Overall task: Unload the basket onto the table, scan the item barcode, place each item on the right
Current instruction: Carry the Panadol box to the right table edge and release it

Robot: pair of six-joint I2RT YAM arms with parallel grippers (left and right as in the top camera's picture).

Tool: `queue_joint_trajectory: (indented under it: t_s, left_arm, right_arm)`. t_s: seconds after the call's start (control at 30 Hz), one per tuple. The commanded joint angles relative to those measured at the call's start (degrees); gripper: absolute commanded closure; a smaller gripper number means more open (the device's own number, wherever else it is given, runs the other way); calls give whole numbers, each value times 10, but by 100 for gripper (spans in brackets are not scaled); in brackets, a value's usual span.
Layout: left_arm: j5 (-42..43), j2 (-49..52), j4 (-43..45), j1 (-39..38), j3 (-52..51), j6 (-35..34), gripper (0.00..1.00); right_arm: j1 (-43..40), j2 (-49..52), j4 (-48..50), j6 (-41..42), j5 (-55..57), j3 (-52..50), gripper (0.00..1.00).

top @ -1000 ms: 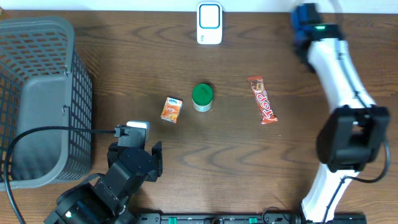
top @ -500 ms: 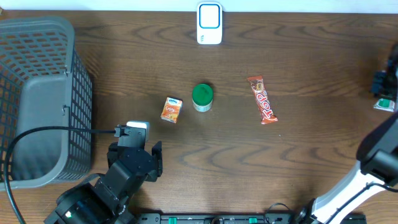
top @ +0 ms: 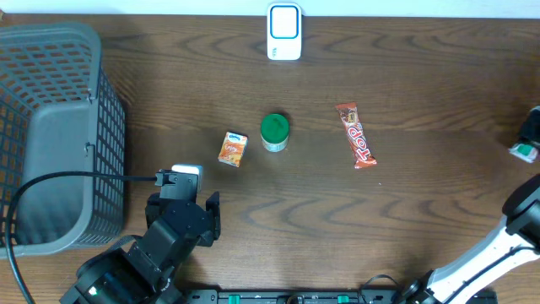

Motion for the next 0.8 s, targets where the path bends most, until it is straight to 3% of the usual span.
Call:
queue_joint_trajectory:
  t_s: [0.0, 0.1, 0.23, 0.27, 0.3, 0.47, 0.67, 0.77]
  left_arm:
    - [-8, 0, -1, 1, -1, 3, 31]
    - [-8, -1, -1, 1, -1, 3, 31]
    - [-8, 0, -1, 1, -1, 3, 31]
    - [-8, 0, -1, 1, -1, 3, 31]
    - [-8, 0, -1, 1, -1, 3, 31]
    - [-8, 0, -1, 1, -1, 3, 31]
    - [-8, -1, -1, 1, -1, 3, 31]
    - [-8, 0, -1, 1, -1, 3, 31]
  right_arm:
    - [0, 25, -1, 7, -33, -7, 65]
    - [-1, 29, -3, 7, -33, -7, 64]
    - [-2, 28, -19, -10, -42, -7, 35]
    - [-2, 27, -23, -12, -43, -7, 5]
    - [-2, 25, -27, -12, -44, -6, 1]
    - [2, -18, -46, -12, -70, -6, 1]
    - [29, -110, -58, -12, -248, -6, 1]
    - [68, -150, -81, -29, -274, -6, 1]
